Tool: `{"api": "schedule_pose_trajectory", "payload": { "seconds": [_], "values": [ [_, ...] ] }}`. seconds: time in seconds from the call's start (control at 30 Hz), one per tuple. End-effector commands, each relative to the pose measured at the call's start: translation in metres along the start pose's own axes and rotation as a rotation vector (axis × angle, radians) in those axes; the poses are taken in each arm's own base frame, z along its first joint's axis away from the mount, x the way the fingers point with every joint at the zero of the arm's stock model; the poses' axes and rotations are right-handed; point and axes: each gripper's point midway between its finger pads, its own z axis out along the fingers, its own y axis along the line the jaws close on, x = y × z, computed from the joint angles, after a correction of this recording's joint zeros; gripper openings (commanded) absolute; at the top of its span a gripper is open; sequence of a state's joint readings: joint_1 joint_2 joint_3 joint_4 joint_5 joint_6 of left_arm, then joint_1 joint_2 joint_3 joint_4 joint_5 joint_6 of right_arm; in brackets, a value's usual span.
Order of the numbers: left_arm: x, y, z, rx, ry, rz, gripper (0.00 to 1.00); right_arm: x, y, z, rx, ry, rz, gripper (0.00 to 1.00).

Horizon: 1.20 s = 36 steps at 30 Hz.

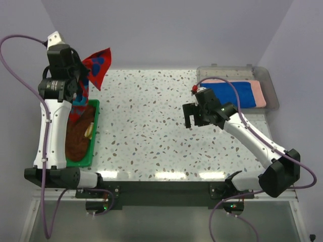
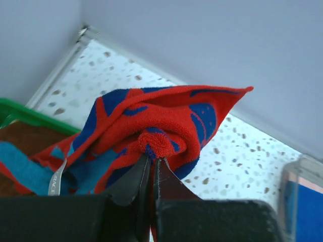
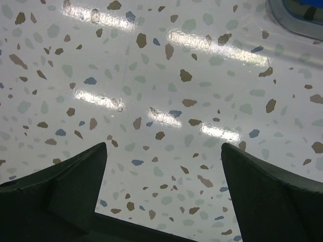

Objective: Fold and stack the towels
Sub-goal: Move the towel to the center of the board

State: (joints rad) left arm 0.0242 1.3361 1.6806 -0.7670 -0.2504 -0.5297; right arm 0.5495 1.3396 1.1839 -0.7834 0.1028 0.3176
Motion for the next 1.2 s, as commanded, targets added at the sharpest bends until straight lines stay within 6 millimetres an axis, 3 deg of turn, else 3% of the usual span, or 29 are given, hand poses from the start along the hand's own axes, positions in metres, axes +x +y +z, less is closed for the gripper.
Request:
{"api": "schedule_pose_trajectory", "payload": {
  "seconds": [0.0, 0.03, 0.13, 0.17, 0.2, 0.23, 0.27, 0.3, 0.33, 0.37, 0.4, 0.43, 0.47, 0.5, 0.57, 0.6, 0.7, 0.8, 0.83, 0.9, 1.0, 1.03, 1.07, 1.17],
  "values": [
    [0.001, -0.067, -0.010, 0.186, 0.056, 0.069, 0.00, -0.026, -0.005, -0.029, 0.024, -0.124, 0.025, 0.99],
    [0.002, -0.104, -0.023, 0.291, 0.056, 0.094, 0.00, -0.030, -0.010, -0.031, 0.049, -0.148, 0.035, 0.99],
    [0.020, -0.160, -0.049, 0.476, 0.084, 0.136, 0.00, -0.037, -0.018, -0.043, 0.078, -0.224, 0.060, 0.99],
    [0.039, -0.184, -0.066, 0.555, 0.115, 0.172, 0.00, -0.035, -0.021, -0.044, 0.086, -0.232, 0.064, 0.99],
    [0.051, -0.194, -0.072, 0.585, 0.135, 0.191, 0.00, -0.036, -0.023, -0.047, 0.093, -0.247, 0.070, 0.99],
    [0.072, -0.203, -0.075, 0.613, 0.168, 0.221, 0.00, -0.038, -0.025, -0.055, 0.097, -0.277, 0.079, 0.99],
    [0.100, -0.219, -0.092, 0.675, 0.210, 0.263, 0.00, -0.035, -0.030, -0.055, 0.115, -0.286, 0.083, 0.99],
    [0.142, -0.218, -0.091, 0.677, 0.288, 0.310, 0.00, -0.035, -0.033, -0.058, 0.124, -0.300, 0.087, 0.99],
    [0.172, -0.234, -0.115, 0.757, 0.324, 0.347, 0.00, -0.035, -0.036, -0.066, 0.127, -0.328, 0.097, 0.99],
    [0.198, -0.235, -0.123, 0.776, 0.366, 0.373, 0.00, -0.031, -0.040, -0.066, 0.141, -0.332, 0.102, 0.98],
    [0.248, -0.220, -0.123, 0.757, 0.456, 0.434, 0.01, -0.031, -0.047, -0.071, 0.172, -0.353, 0.112, 0.99],
    [0.269, -0.221, -0.136, 0.792, 0.479, 0.450, 0.01, -0.030, -0.051, -0.075, 0.187, -0.369, 0.117, 0.99],
    [0.303, -0.219, -0.161, 0.828, 0.534, 0.479, 0.01, -0.027, -0.056, -0.081, 0.200, -0.390, 0.125, 0.99],
    [0.342, -0.197, -0.165, 0.807, 0.608, 0.523, 0.04, -0.026, -0.062, -0.085, 0.225, -0.407, 0.132, 0.99],
    [0.377, -0.188, -0.199, 0.867, 0.672, 0.532, 0.14, -0.022, -0.067, -0.092, 0.232, -0.428, 0.129, 0.98],
    [0.399, -0.172, -0.203, 0.854, 0.714, 0.559, 0.22, -0.021, -0.067, -0.092, 0.231, -0.429, 0.126, 0.99],
    [0.422, -0.159, -0.236, 0.887, 0.758, 0.580, 0.38, -0.014, -0.068, -0.086, 0.236, -0.401, 0.118, 0.98],
    [0.422, -0.151, -0.248, 0.896, 0.776, 0.545, 0.48, -0.005, -0.060, -0.068, 0.206, -0.332, 0.093, 0.97],
    [0.413, -0.153, -0.251, 0.903, 0.764, 0.503, 0.53, -0.001, -0.055, -0.063, 0.186, -0.306, 0.089, 0.96],
    [0.405, -0.145, -0.236, 0.830, 0.721, 0.488, 0.67, 0.006, -0.051, -0.046, 0.183, -0.246, 0.091, 0.93],
    [0.397, -0.140, -0.201, 0.724, 0.708, 0.427, 0.69, 0.016, -0.046, -0.025, 0.175, -0.178, 0.099, 0.84],
    [0.389, -0.141, -0.180, 0.687, 0.696, 0.388, 0.70, 0.016, -0.043, -0.019, 0.161, -0.173, 0.102, 0.82],
    [0.390, -0.143, -0.173, 0.692, 0.706, 0.377, 0.71, 0.016, -0.041, -0.015, 0.154, -0.165, 0.112, 0.79],
    [0.382, -0.165, -0.144, 0.692, 0.654, 0.364, 0.72, 0.022, -0.036, 0.007, 0.146, -0.100, 0.131, 0.75]
  ]
}}
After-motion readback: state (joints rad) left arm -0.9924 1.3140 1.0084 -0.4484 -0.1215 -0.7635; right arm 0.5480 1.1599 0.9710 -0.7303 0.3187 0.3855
